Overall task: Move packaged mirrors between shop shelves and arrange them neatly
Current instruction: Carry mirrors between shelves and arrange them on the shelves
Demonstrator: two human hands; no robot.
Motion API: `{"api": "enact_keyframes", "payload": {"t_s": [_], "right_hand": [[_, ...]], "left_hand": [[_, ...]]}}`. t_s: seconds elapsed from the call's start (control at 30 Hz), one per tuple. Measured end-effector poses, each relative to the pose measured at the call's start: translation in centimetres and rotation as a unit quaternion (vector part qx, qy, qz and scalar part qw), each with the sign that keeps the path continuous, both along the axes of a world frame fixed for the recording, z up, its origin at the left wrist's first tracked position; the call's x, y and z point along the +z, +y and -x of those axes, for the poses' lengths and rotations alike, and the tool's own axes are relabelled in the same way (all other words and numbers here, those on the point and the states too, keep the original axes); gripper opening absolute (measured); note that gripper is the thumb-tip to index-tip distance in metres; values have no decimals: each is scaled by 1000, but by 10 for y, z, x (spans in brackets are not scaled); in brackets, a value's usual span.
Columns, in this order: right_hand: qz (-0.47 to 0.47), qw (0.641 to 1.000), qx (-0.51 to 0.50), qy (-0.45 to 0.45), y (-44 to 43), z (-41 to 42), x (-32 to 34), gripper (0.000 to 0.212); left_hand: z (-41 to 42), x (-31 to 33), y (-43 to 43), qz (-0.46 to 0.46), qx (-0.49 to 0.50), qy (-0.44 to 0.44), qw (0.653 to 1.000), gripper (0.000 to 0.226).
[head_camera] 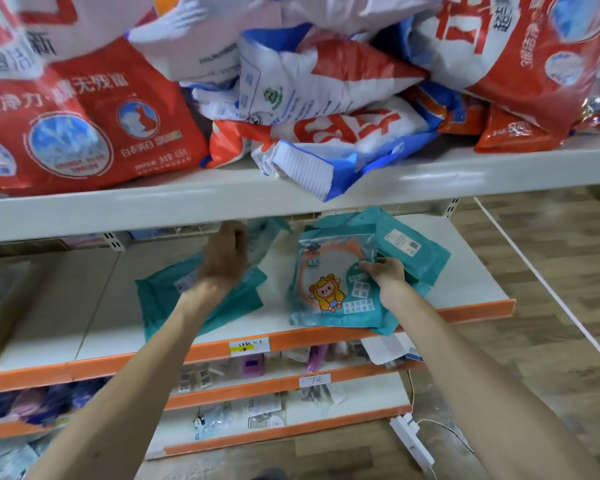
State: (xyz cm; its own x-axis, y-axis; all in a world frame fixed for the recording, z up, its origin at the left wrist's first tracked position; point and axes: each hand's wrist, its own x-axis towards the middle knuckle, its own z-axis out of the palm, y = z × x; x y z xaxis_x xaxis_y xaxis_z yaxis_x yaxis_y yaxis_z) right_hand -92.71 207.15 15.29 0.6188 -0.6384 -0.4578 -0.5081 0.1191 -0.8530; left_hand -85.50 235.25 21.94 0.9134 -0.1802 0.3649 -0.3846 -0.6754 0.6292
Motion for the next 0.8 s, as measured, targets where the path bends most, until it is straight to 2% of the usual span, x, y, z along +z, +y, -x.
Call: {"api": "enact_keyframes", "payload": {"t_s": [0.13,0.23,0.37,0.43,0.53,0.63,0.8], "right_hand": [[-23,999,-12,-19,2,-4,12,14],[-10,1000,-7,-27,6,-6,14,13],[17,1000,-3,-10,11,-7,4,14],[30,1000,-4,-4,13,-7,-3,16],[78,997,-6,-2,16,-6,-10,16],[113,994,-1,2,18,-7,-13,16],[83,996,-8,6,27,-5,0,12]], "left_hand": [[-11,12,26,139,42,22,989,20],[-21,-2,41,225,97,140,959,11],[-19,-37,52,192,160,239,938,26],[-18,-58,60,178,156,276,931,34],[-16,-76,68,101,128,304,939,30],[-18,-82,70,115,141,313,932,31],[-14,-67,63,182,161,306,920,25]]}}
